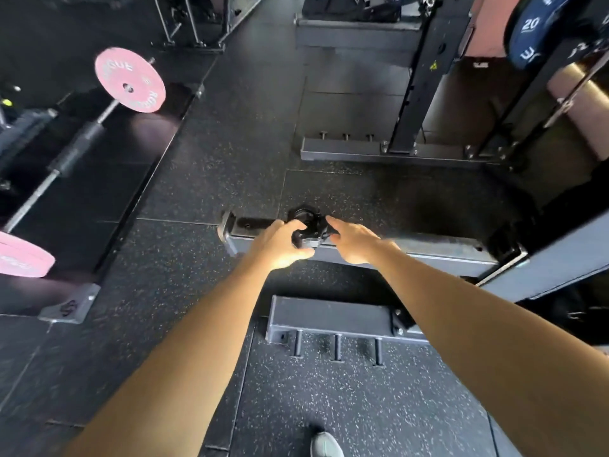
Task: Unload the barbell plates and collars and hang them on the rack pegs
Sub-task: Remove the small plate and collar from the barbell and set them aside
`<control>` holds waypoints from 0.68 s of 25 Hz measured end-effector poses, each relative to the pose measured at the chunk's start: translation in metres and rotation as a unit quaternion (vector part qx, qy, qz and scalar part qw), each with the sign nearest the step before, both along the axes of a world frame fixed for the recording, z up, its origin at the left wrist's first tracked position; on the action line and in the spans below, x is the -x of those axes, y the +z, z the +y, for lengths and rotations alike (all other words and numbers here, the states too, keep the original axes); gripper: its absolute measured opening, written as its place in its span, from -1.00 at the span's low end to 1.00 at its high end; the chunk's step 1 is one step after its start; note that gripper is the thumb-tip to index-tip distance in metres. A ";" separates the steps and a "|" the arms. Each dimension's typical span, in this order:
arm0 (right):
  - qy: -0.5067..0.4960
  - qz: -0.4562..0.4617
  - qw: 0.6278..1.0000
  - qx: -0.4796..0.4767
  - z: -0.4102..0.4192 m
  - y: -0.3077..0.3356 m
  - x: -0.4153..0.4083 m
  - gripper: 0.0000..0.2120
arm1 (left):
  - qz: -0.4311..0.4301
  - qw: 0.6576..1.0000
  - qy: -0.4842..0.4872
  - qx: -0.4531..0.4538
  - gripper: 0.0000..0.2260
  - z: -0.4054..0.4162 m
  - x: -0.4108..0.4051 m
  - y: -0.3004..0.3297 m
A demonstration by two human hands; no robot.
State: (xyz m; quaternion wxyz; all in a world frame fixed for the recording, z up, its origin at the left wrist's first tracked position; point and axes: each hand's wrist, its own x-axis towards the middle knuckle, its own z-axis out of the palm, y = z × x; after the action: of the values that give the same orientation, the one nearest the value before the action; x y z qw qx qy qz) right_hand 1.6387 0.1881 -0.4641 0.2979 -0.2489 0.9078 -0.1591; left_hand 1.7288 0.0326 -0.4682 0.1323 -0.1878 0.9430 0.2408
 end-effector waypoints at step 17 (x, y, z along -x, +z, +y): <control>-0.053 0.097 0.972 0.207 0.047 0.102 -0.066 -0.55 | 0.172 0.970 0.075 -0.152 -0.94 0.027 -0.077 0.110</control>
State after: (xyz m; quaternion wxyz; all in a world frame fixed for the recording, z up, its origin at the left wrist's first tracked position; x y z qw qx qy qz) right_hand 1.7050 0.2349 -0.3621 0.1418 -0.2705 0.8917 -0.3341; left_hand 1.8060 0.0594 -0.3585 -0.0232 -0.1911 0.8872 0.4193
